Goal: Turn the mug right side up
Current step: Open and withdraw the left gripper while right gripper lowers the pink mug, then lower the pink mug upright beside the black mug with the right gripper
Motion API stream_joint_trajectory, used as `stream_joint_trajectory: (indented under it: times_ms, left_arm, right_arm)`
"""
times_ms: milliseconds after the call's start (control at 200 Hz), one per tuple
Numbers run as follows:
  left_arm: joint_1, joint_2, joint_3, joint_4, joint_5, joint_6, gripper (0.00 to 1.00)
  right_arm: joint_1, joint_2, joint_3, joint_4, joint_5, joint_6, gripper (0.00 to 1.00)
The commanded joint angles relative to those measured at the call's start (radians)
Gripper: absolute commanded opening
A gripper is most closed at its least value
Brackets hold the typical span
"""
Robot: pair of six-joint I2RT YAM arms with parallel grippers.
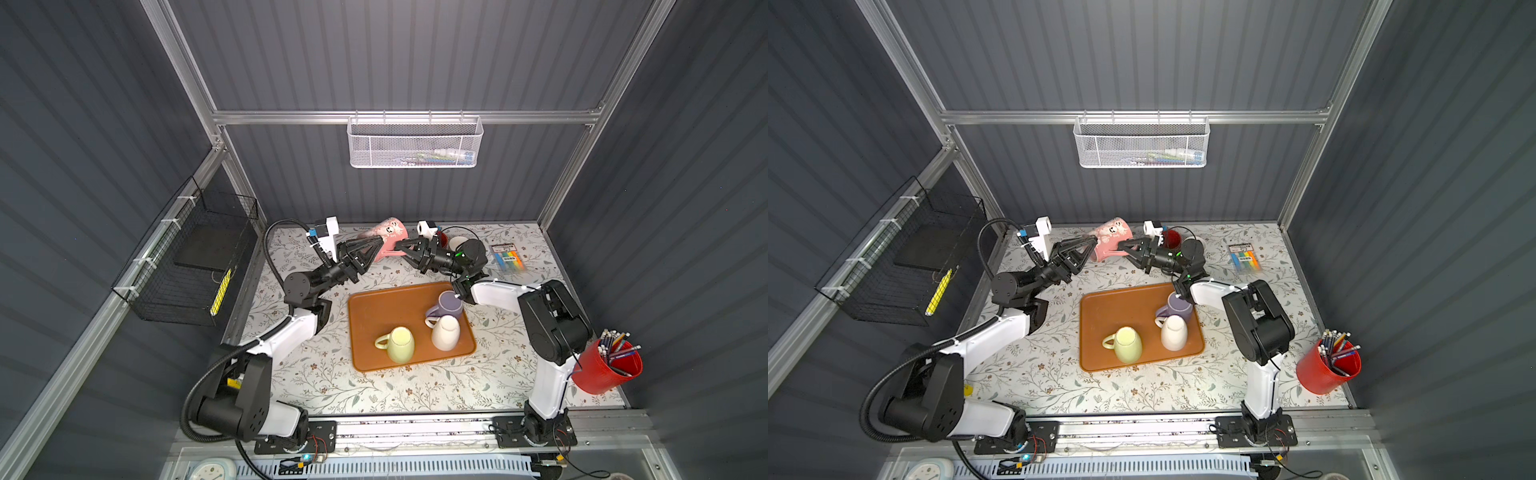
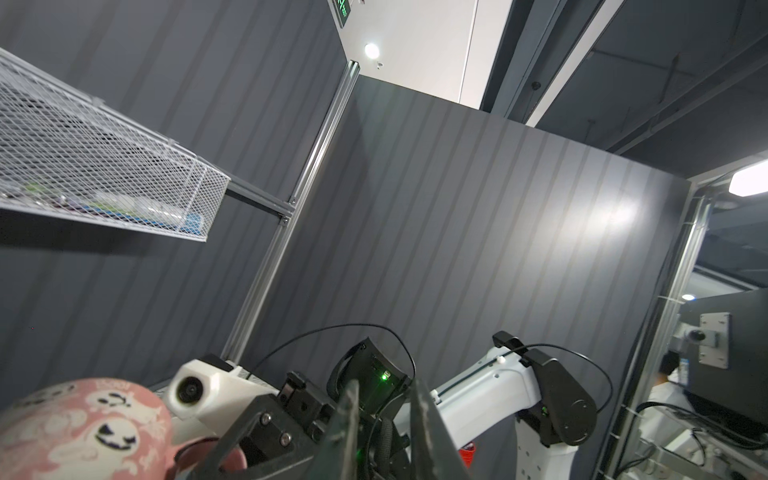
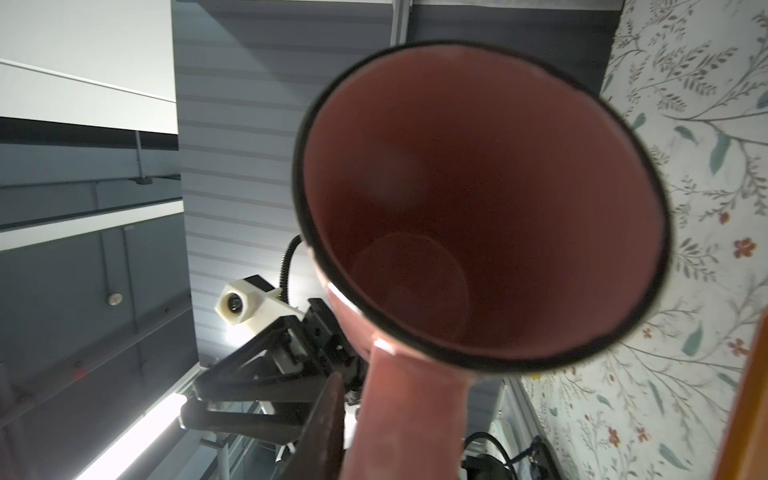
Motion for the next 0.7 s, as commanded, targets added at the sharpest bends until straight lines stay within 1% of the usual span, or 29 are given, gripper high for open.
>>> stream_joint_trajectory:
  times_ms: [0, 145, 265, 420, 495, 560, 615, 695]
  left_arm:
    - [0.002, -0.106, -0.023, -0.183, -0.016, 0.112, 0.4]
    - [0.002, -0.252, -0.049, -0.444, -0.06, 0.25, 0.55]
    - [0.001, -0.336, -0.026, -0.701, -0.087, 0.36, 0.66]
    - [0.001, -0.405, -0.006, -0.916, -0.15, 0.418, 0.82]
    - [0.001, -0.431, 0.012, -1.022, -0.185, 0.446, 0.92]
    - [0.0, -0.454, 0.028, -1.115, -0.224, 0.473, 0.99]
    - [0.0, -0.47, 0.045, -1.188, -0.25, 0.492, 1.0]
    - [0.0, -0.49, 0.068, -1.287, -0.299, 0.515, 1.0]
  right_arm:
    - [-0.003, -0.098, 0.012, -0.057, -0.033, -0.188, 0.0]
    - [-0.003, -0.136, 0.015, -0.277, -0.029, -0.393, 0.0]
    - [0.002, -0.165, 0.04, -0.452, -0.009, -0.55, 0.0]
    - [0.016, -0.187, 0.103, -0.672, 0.026, -0.735, 0.0]
    - [0.026, -0.195, 0.143, -0.807, 0.06, -0.863, 0.0]
    - [0.042, -0.202, 0.183, -0.926, 0.1, -0.976, 0.0]
    - [0.055, -0.205, 0.211, -1.0, 0.132, -1.055, 0.0]
    - [0.069, -0.204, 0.239, -1.062, 0.177, -1.137, 0.0]
